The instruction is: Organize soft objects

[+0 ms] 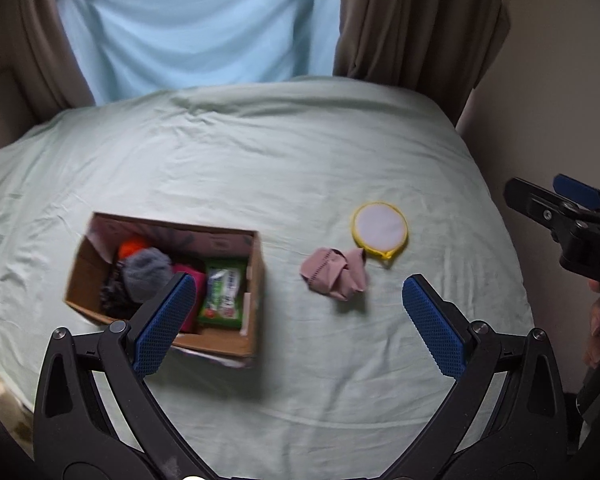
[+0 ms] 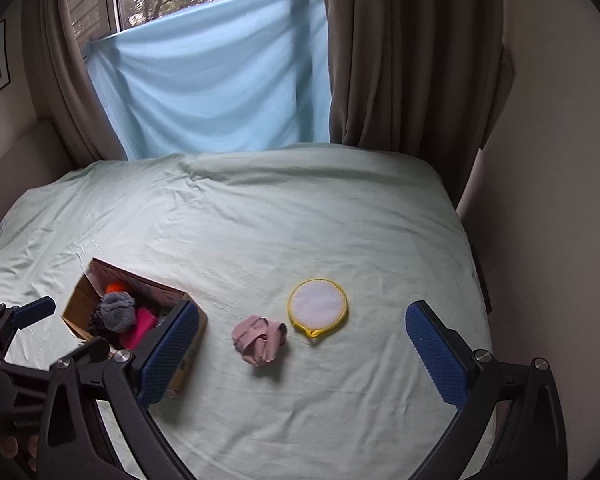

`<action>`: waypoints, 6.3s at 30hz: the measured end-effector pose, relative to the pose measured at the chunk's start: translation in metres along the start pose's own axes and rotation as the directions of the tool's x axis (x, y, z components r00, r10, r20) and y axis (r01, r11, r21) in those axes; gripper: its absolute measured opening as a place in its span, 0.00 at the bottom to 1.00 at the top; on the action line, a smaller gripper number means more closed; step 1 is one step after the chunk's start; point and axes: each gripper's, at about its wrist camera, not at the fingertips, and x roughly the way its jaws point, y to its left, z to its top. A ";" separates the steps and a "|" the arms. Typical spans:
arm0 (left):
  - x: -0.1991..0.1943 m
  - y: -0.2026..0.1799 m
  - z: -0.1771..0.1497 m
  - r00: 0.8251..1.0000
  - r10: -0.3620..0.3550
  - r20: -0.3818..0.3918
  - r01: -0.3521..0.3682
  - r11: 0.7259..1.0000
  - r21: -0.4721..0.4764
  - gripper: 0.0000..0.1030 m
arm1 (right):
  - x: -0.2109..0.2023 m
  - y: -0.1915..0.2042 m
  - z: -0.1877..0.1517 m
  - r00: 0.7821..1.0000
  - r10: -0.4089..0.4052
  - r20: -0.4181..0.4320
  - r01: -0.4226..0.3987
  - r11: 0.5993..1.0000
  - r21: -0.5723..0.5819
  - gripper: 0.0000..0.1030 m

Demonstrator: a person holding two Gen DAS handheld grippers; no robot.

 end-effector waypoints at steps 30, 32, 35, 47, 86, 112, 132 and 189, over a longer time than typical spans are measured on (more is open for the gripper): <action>0.289 -0.053 -0.050 0.983 0.043 -0.180 -0.050 0.998 -0.032 0.81 | 0.320 -0.036 -0.050 0.942 0.151 -0.299 -0.223 0.949 -0.224 1.00; 0.292 -0.053 -0.048 0.984 0.047 -0.174 -0.052 0.998 -0.023 0.79 | 0.326 -0.034 -0.054 0.943 0.138 -0.304 -0.215 0.948 -0.236 0.97; 0.295 -0.053 -0.044 0.986 0.051 -0.160 -0.051 0.999 0.001 0.75 | 0.329 -0.032 -0.059 0.946 0.127 -0.300 -0.209 0.943 -0.260 0.95; 0.291 -0.036 -0.037 0.988 0.047 -0.144 -0.050 0.999 -0.017 0.43 | 0.318 -0.019 -0.073 0.954 0.141 -0.266 -0.218 0.933 -0.287 0.56; -0.039 0.095 0.049 1.000 -0.019 0.004 0.019 0.999 0.028 0.38 | -0.022 0.087 0.026 0.992 0.104 -0.077 -0.100 0.993 0.062 0.41; 0.057 0.309 0.030 0.981 0.018 -0.194 -0.014 1.000 0.017 0.38 | 0.105 0.271 -0.008 0.936 0.161 -0.312 -0.076 0.960 0.268 0.41; 0.139 0.317 0.017 0.950 0.118 -0.288 -0.092 0.991 0.100 1.00 | 0.199 0.237 -0.026 0.882 0.227 -0.414 -0.038 0.908 0.418 0.85; -0.262 0.223 0.056 0.921 0.020 0.390 -0.040 0.998 0.042 1.00 | -0.196 0.218 0.053 0.966 -0.143 0.213 0.121 0.986 0.117 0.93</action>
